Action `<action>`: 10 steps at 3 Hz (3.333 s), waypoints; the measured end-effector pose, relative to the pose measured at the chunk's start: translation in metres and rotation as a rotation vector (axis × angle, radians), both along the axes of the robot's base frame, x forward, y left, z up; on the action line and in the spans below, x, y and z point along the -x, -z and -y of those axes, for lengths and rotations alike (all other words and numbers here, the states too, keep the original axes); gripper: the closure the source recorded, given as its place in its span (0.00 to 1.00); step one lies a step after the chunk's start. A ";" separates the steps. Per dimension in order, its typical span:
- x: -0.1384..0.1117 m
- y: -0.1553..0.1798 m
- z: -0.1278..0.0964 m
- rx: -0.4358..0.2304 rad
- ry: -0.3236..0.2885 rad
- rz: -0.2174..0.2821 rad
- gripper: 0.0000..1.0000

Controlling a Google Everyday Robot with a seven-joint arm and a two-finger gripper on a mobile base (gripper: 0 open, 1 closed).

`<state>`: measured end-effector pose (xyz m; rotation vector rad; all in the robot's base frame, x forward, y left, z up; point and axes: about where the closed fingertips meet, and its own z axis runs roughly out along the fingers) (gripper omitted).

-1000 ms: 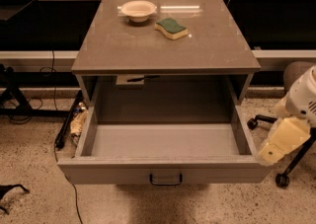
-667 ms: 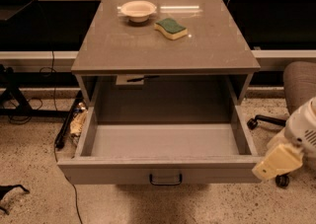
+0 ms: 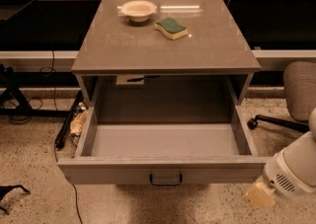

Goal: Close top drawer

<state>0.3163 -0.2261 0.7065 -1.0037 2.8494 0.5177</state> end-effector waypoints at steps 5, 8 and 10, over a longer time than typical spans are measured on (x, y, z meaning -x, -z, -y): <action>-0.081 0.082 -0.028 -0.150 0.069 0.178 1.00; -0.148 0.059 -0.021 -0.146 0.038 0.391 1.00; -0.222 0.051 -0.036 -0.200 0.007 0.498 1.00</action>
Offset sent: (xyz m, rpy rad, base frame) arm -0.0103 0.0079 -0.0530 -0.0049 0.0500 -0.0346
